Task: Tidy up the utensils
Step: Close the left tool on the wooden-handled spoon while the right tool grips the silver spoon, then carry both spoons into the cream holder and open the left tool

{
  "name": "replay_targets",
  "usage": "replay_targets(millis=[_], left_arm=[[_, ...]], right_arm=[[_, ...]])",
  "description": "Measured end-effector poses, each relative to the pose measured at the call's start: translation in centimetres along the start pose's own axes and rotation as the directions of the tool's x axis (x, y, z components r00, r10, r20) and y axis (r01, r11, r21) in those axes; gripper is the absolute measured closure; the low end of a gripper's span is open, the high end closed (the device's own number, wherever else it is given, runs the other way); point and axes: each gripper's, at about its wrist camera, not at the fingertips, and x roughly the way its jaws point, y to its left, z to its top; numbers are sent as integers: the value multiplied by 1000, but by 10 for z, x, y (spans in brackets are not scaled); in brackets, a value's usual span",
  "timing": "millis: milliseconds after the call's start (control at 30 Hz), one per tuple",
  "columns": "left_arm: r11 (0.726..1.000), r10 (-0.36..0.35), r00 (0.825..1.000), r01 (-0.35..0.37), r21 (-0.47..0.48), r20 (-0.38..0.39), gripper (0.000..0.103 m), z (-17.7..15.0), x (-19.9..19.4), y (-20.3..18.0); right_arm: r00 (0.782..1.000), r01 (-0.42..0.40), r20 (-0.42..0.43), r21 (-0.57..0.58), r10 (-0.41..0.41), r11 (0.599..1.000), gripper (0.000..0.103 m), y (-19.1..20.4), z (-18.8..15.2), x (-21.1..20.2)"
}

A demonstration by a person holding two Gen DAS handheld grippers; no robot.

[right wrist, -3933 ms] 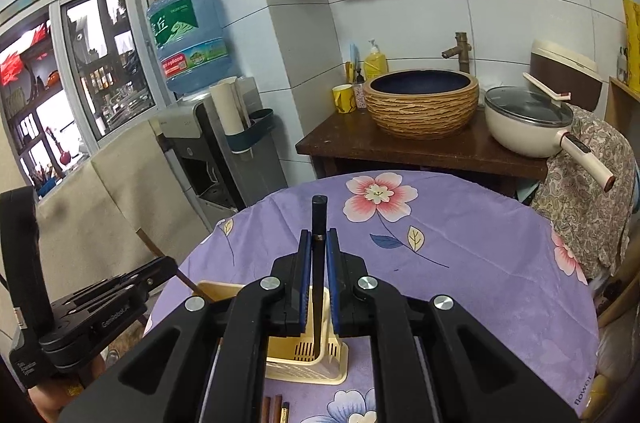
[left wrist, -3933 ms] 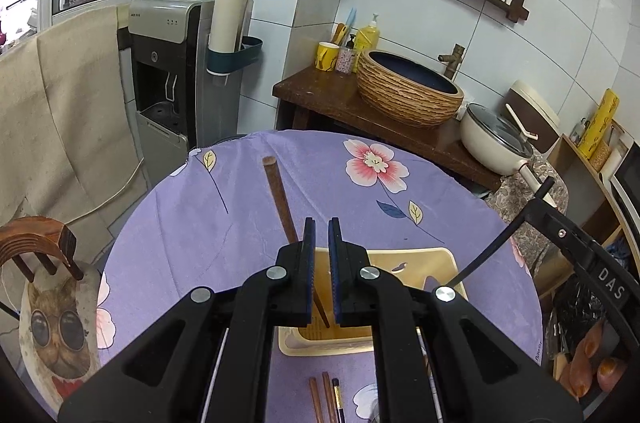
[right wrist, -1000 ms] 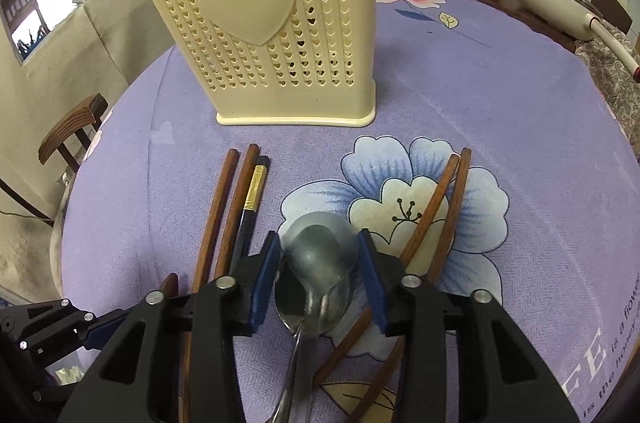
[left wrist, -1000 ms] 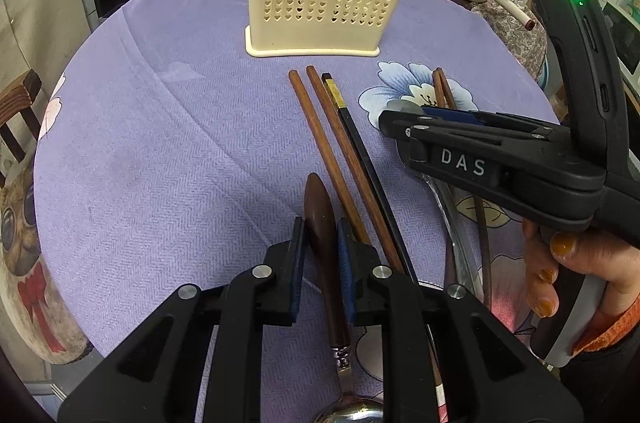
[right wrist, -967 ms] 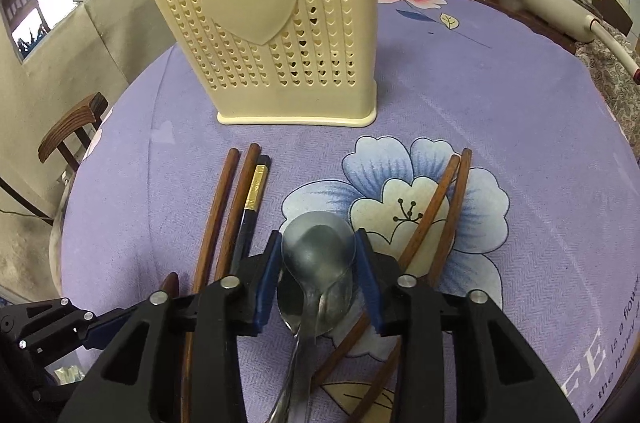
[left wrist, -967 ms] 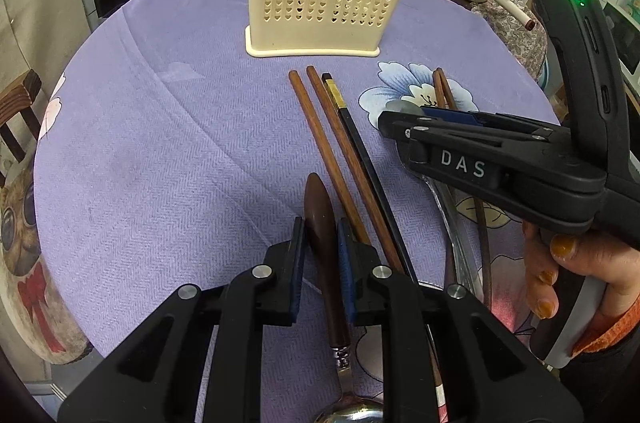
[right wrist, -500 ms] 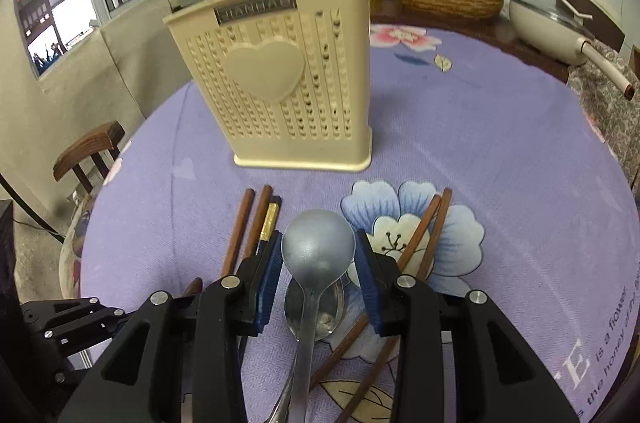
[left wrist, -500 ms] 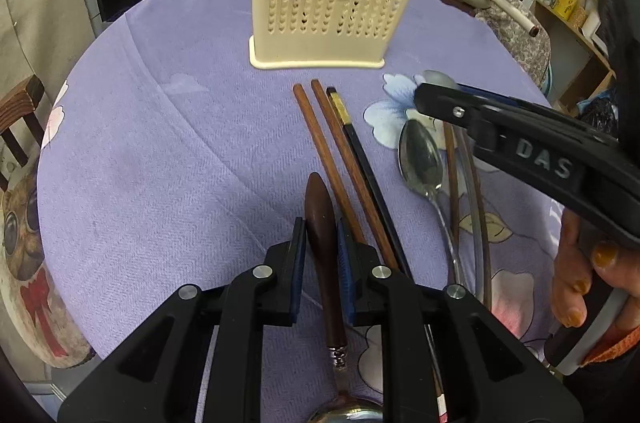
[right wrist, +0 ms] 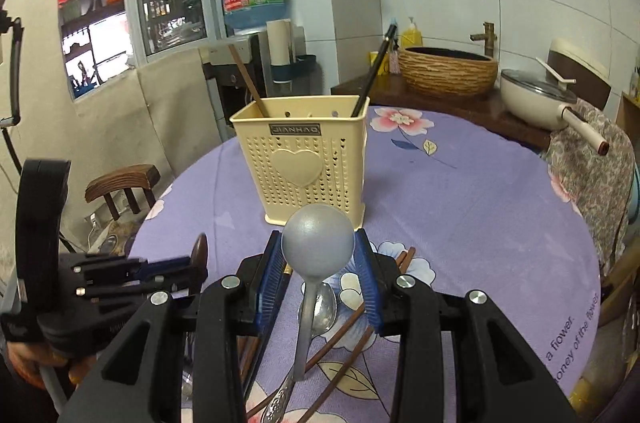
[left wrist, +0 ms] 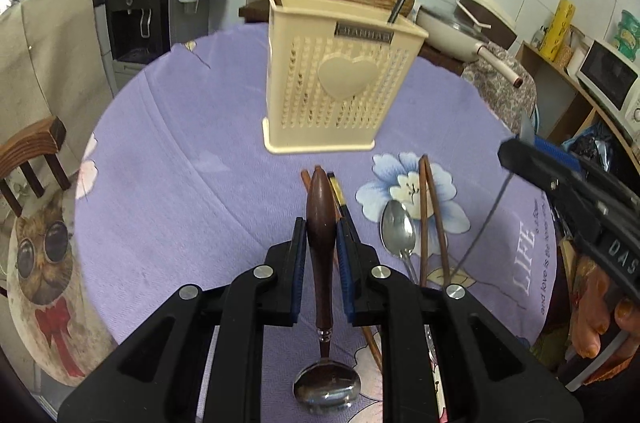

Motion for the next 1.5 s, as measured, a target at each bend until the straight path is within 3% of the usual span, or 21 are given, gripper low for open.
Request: replay_targets(millis=[467,1133,1333,1500], left_arm=[[1000,18,996,-18,-4,92,87,19,-29,8],[1000,2,989,-3,6,147,88,46,-42,6],[1000,-6,986,3,20,167,88,71,-52,2],[1000,-17,977,13,18,211,88,116,-72,0]], right_arm=[[1000,-13,3,-8,13,1000,68,5,6,-9],[999,-48,7,-19,48,999,68,7,20,-5],[998,-53,27,-12,53,999,68,4,43,2],[995,-46,89,-10,47,999,68,2,88,1]])
